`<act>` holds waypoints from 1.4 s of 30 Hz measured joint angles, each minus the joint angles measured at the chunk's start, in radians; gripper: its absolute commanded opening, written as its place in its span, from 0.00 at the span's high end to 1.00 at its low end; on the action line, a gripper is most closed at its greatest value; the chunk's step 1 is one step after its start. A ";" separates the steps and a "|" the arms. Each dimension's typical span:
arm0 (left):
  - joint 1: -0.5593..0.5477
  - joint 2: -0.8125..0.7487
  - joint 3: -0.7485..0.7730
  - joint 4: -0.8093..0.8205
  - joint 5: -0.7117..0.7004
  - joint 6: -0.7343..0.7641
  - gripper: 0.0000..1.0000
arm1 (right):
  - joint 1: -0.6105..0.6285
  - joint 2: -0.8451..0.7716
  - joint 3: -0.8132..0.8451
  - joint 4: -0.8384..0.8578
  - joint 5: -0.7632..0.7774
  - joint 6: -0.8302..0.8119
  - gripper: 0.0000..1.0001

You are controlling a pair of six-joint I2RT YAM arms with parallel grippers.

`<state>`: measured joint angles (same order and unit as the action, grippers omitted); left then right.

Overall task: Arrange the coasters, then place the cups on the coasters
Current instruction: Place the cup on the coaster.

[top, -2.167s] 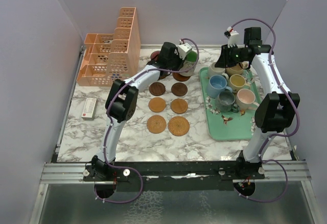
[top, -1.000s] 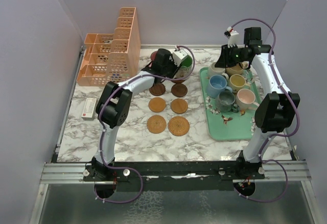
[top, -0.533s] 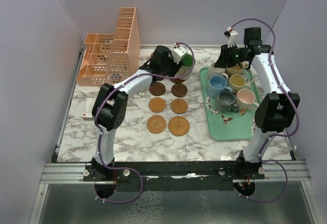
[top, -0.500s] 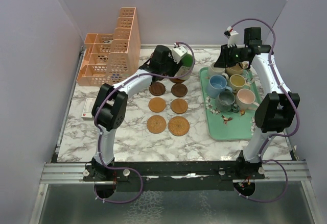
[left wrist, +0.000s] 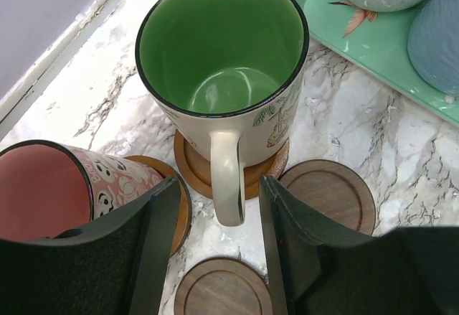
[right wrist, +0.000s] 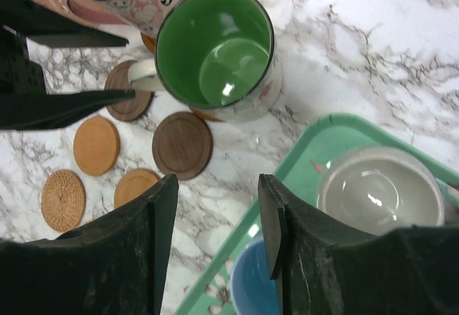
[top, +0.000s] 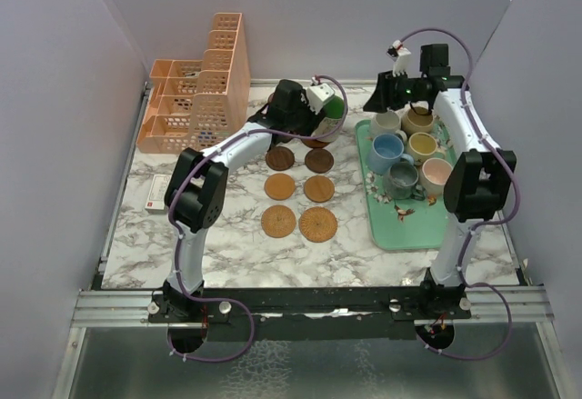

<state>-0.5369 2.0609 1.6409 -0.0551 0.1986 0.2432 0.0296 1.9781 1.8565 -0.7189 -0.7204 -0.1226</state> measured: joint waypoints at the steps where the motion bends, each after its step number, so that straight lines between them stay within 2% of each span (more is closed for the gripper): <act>1: 0.000 0.004 0.003 0.000 0.000 0.002 0.50 | 0.009 0.019 0.015 0.009 0.000 0.012 0.48; 11: 0.000 0.039 0.003 0.000 -0.001 0.006 0.57 | 0.078 0.221 0.166 0.093 0.010 0.119 0.46; 20: 0.000 0.042 0.003 0.002 0.000 -0.003 0.62 | 0.094 0.288 0.184 0.132 0.066 0.171 0.46; 42: 0.000 0.056 -0.071 0.022 0.000 -0.028 0.69 | 0.153 0.352 0.233 0.160 0.162 0.182 0.66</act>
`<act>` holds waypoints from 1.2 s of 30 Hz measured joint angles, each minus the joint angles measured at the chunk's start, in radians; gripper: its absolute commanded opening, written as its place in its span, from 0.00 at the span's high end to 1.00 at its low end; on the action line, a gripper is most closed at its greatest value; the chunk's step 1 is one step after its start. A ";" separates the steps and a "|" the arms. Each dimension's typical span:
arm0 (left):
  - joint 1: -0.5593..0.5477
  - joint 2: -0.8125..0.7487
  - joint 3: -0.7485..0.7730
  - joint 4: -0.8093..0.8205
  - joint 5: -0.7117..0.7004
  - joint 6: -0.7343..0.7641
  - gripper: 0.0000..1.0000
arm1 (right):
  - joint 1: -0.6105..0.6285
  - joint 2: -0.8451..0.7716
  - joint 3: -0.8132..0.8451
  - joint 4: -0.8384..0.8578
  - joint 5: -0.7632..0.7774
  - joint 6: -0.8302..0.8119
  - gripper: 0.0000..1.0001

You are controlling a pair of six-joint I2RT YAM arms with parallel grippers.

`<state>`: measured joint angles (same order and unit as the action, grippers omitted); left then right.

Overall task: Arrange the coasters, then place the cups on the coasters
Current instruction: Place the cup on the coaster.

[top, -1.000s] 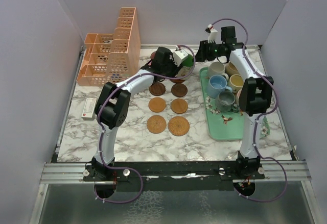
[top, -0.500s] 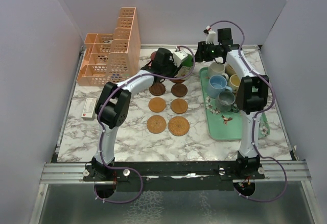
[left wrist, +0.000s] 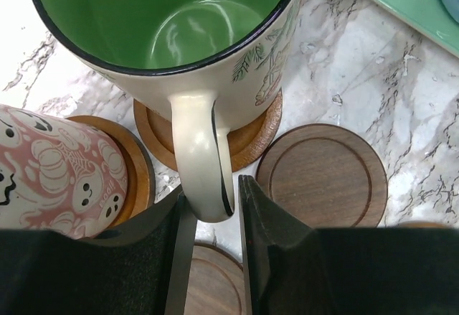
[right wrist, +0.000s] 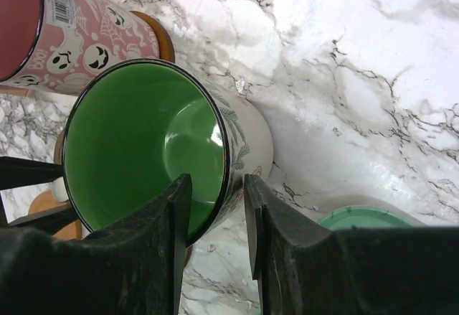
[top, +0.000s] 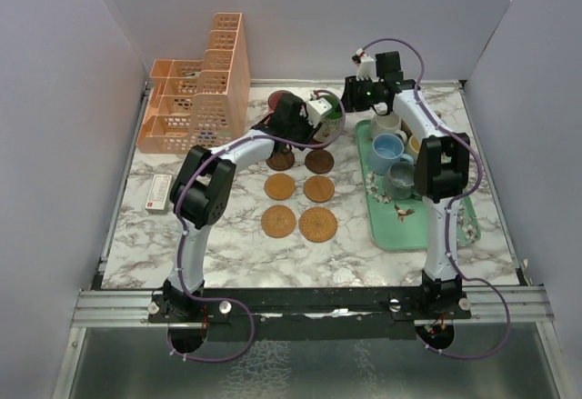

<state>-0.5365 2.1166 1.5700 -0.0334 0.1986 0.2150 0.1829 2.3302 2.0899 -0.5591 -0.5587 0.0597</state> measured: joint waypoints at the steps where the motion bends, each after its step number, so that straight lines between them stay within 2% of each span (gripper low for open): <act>1: 0.000 0.001 -0.002 0.001 0.000 0.000 0.69 | 0.003 0.000 0.002 0.000 0.010 0.000 0.67; 12: 0.005 0.013 -0.007 0.008 0.010 -0.009 0.70 | 0.024 0.000 0.002 0.016 0.117 -0.006 0.78; 22: 0.005 0.027 0.021 -0.022 0.022 -0.038 0.72 | 0.045 -0.012 -0.010 0.036 0.192 -0.016 0.83; 30: 0.004 0.054 0.075 -0.061 0.022 -0.060 0.61 | 0.061 -0.038 -0.043 0.053 0.243 -0.034 0.89; 36: 0.004 0.063 0.091 -0.096 0.021 -0.075 0.60 | 0.087 -0.050 -0.051 0.064 0.262 -0.046 0.94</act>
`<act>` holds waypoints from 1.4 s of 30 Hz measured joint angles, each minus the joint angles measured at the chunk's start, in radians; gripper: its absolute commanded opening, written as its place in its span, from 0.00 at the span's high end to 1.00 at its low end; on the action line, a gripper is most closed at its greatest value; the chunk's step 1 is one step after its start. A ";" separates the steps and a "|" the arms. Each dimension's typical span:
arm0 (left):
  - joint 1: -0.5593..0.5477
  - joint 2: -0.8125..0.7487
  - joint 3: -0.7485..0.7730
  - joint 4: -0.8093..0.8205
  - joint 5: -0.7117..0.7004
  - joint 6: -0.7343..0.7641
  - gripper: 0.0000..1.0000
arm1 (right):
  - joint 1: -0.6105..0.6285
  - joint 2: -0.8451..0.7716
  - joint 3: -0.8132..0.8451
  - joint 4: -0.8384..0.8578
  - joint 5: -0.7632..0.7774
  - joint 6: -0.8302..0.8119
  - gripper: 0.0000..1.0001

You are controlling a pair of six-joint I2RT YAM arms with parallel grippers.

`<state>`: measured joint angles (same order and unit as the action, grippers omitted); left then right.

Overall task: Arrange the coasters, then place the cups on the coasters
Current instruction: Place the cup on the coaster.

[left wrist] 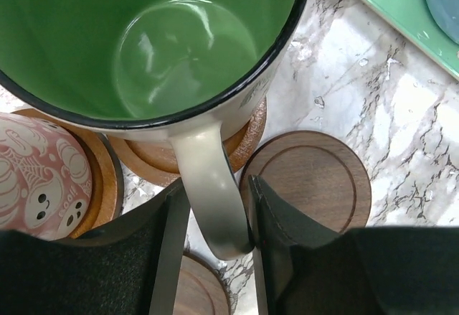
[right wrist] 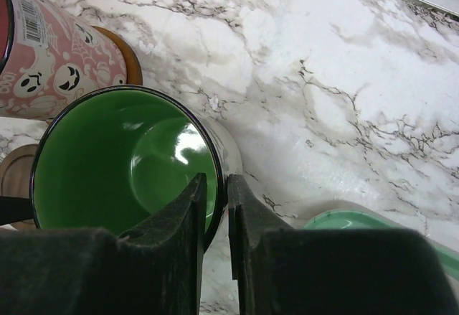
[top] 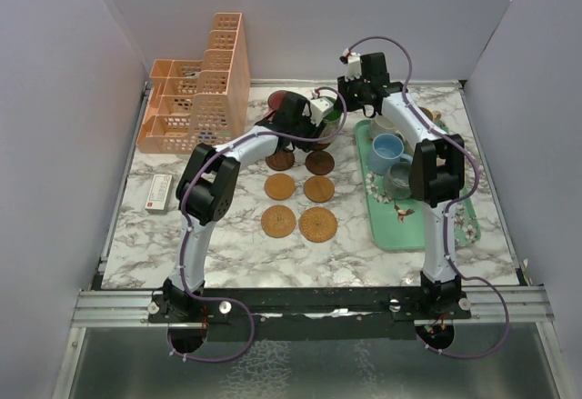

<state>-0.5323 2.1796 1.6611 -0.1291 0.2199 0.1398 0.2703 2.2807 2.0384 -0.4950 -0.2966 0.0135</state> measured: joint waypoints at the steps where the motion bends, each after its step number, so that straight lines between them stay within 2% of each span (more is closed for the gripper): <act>1: 0.000 0.000 0.005 -0.008 0.000 0.000 0.61 | 0.002 0.000 0.000 0.000 0.002 -0.001 0.94; 6: 0.000 0.001 0.028 -0.024 -0.001 -0.003 0.69 | 0.003 0.000 0.000 -0.001 0.012 -0.003 0.99; 14: 0.000 0.018 0.080 -0.066 -0.003 -0.026 0.91 | 0.000 -0.011 -0.008 -0.013 0.020 -0.003 0.99; 19: 0.000 0.020 0.082 -0.076 -0.002 -0.021 0.99 | 0.000 -0.030 -0.035 -0.002 0.018 -0.005 0.99; 42: 0.009 0.000 0.063 -0.088 0.017 -0.027 1.00 | 0.000 -0.076 -0.045 0.000 -0.047 -0.027 0.99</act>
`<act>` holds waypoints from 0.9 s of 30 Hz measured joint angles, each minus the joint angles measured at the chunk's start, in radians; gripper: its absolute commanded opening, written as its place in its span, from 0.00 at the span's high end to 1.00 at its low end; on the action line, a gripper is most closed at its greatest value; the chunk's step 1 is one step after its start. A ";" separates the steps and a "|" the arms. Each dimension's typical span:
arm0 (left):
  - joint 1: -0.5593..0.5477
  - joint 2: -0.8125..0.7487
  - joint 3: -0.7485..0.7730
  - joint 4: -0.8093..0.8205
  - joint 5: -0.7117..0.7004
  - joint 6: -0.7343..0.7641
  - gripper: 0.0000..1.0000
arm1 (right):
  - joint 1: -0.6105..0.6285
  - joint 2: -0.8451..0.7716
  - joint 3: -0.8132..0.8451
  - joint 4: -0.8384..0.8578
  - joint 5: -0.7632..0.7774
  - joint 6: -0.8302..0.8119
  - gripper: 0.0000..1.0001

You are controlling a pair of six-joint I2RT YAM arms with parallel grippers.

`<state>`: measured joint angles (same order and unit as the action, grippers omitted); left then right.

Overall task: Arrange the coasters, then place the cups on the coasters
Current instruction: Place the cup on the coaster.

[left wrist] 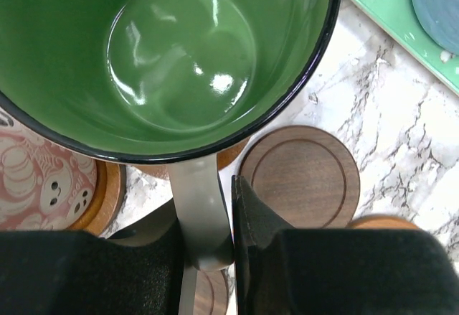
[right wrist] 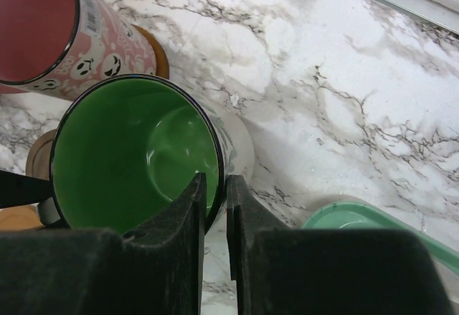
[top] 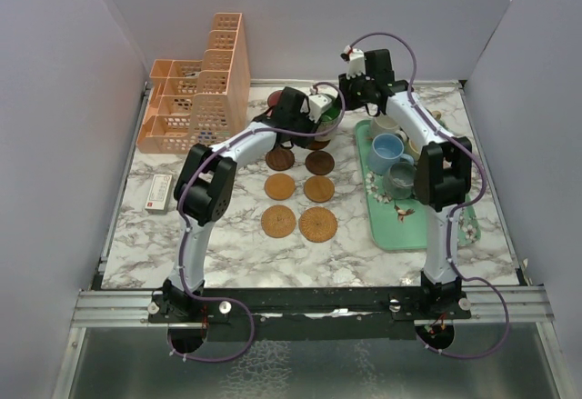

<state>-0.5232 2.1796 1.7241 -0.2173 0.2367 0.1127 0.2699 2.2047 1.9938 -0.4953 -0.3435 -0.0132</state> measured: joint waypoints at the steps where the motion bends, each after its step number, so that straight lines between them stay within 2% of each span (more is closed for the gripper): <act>1: 0.001 -0.008 -0.010 0.000 0.000 0.000 1.00 | 0.002 0.000 0.000 -0.002 -0.006 0.000 0.99; 12: 0.013 -0.076 -0.106 -0.002 0.000 0.002 1.00 | 0.032 -0.015 -0.031 -0.005 -0.021 -0.011 0.99; 27: 0.023 -0.077 -0.120 -0.001 0.001 0.010 1.00 | 0.038 -0.015 -0.032 -0.006 -0.024 -0.017 0.99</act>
<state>-0.4999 2.1029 1.6039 -0.2180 0.2375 0.1226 0.3077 2.1899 1.9614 -0.5018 -0.3676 -0.0303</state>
